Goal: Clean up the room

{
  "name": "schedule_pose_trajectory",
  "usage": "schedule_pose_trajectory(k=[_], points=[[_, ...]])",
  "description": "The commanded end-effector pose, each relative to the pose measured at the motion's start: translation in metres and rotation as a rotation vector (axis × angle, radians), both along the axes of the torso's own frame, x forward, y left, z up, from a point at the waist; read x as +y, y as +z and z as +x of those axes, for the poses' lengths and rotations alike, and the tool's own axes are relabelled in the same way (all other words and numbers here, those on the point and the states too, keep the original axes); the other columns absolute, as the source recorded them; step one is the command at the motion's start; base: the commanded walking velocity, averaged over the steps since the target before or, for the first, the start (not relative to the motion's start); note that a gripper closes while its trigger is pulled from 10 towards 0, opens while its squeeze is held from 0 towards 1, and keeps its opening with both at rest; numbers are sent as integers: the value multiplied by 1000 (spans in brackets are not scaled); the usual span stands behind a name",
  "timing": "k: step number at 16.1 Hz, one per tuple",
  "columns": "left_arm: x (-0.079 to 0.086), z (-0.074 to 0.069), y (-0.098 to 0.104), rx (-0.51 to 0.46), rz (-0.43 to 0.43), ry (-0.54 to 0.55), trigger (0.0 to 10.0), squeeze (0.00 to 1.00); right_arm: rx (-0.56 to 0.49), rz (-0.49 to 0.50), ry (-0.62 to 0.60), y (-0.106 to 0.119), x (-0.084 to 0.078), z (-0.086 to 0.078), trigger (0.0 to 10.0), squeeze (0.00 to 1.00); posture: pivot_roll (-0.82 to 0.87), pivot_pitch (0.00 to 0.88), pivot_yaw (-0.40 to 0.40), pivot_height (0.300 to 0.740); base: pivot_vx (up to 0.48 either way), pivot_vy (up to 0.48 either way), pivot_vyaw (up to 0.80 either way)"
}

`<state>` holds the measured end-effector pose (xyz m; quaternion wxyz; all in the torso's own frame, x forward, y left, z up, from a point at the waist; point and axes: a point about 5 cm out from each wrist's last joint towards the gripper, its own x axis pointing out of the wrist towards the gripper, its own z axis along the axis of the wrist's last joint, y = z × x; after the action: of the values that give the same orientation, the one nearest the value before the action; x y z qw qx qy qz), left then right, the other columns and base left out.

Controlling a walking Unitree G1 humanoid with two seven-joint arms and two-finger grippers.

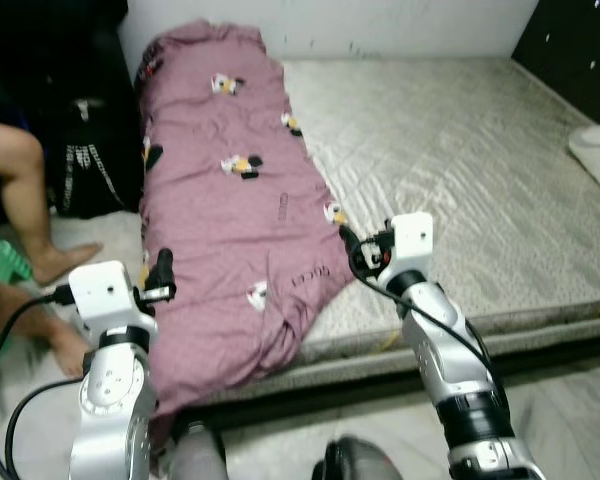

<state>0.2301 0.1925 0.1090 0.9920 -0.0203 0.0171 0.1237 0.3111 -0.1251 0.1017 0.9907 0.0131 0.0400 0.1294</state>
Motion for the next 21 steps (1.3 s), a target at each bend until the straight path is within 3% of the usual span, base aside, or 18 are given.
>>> schedule_pose_trajectory(k=[1, 10, 12, 14, 21], points=[[1, -1, 1, 0, 9, 20, 10000, 0, 0, -2, 1, 1, -1, 0, 10000, 0, -7, 0, -56, 642, 0, 0, 0], [1, 2, 3, -12, -11, -7, 10000, 0, -2, -16, 36, 4, 5, 3, 10000, 0, -8, 4, -54, 642, 0, 0, 0], [0, 3, 5, -22, -15, -27, 10000, 0, -6, -18, 43, 4, 6, 3, 10000, 0, -8, 4, -54, 642, 0, 0, 778], [-1, 3, 5, -30, -27, -46, 10000, 0, -4, -14, 37, 4, 6, 3, 10000, 0, -8, 6, -53, 642, 255, 0, 775], [-2, 4, 6, -40, -34, -56, 10000, 0, -12, -2, 23, 6, 4, 6, 10000, 0, -14, 7, -57, 642, 336, 0, 0]])
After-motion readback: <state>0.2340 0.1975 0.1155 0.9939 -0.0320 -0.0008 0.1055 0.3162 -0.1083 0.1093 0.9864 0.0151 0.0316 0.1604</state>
